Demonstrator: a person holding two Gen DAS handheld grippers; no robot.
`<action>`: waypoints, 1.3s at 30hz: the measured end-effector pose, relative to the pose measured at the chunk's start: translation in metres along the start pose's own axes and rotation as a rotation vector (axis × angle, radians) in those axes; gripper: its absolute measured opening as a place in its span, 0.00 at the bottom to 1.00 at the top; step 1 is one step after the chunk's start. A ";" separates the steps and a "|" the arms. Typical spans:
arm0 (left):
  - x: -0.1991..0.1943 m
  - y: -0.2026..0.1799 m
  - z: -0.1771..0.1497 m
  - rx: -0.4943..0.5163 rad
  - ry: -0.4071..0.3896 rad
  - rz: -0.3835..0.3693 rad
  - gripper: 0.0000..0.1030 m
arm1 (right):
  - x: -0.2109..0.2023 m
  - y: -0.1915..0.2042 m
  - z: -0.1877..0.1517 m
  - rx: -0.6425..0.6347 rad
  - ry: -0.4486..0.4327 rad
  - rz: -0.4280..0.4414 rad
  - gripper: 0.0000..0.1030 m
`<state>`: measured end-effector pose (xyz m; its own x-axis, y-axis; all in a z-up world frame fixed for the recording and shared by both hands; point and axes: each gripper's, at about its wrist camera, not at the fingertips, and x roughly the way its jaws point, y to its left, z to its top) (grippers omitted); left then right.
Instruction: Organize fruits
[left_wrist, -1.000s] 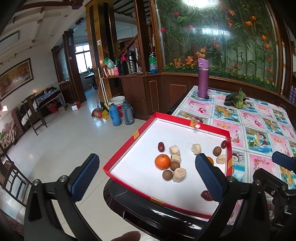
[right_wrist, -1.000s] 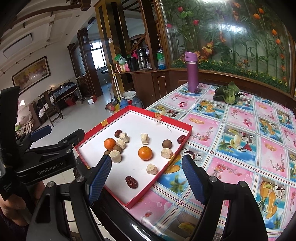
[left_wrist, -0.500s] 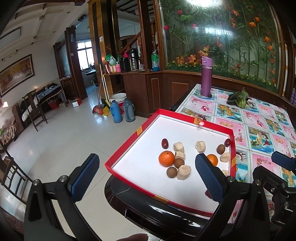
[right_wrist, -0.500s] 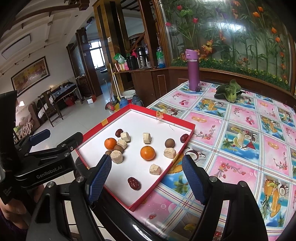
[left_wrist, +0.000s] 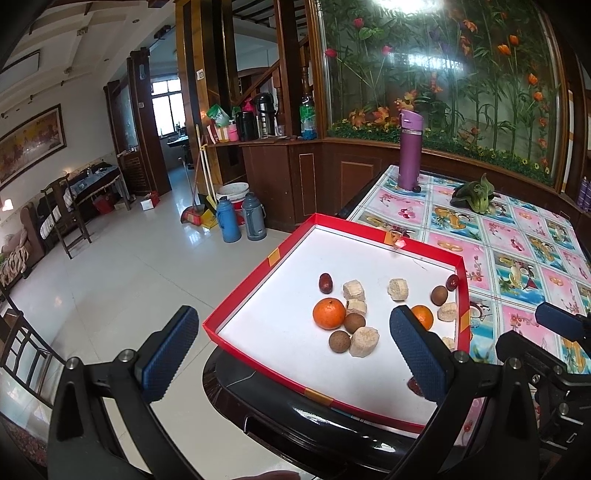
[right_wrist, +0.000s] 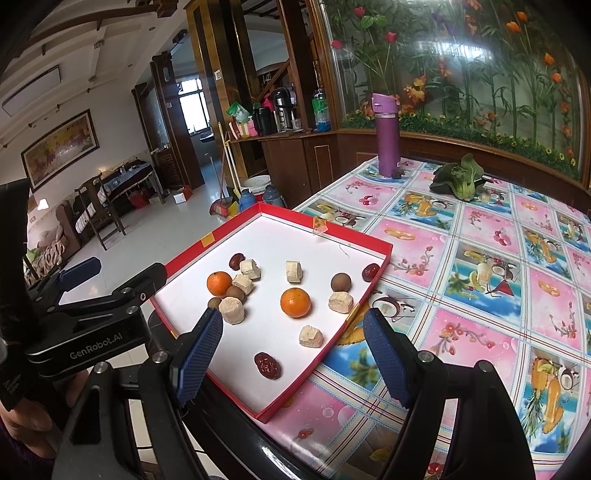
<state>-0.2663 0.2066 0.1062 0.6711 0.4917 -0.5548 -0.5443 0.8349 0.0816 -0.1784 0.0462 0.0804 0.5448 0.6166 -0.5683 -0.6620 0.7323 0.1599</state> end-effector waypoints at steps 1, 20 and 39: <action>0.000 -0.001 0.000 0.001 0.000 -0.003 1.00 | 0.000 0.000 0.000 0.001 -0.001 0.001 0.76; 0.012 -0.006 -0.004 0.001 0.033 -0.032 1.00 | 0.003 0.000 0.001 -0.002 0.009 0.001 0.76; 0.013 -0.010 -0.010 0.003 0.052 -0.052 1.00 | 0.006 -0.005 -0.001 0.014 0.008 0.005 0.76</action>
<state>-0.2568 0.2024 0.0899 0.6716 0.4338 -0.6007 -0.5077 0.8599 0.0533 -0.1723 0.0459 0.0756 0.5376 0.6180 -0.5737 -0.6572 0.7333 0.1741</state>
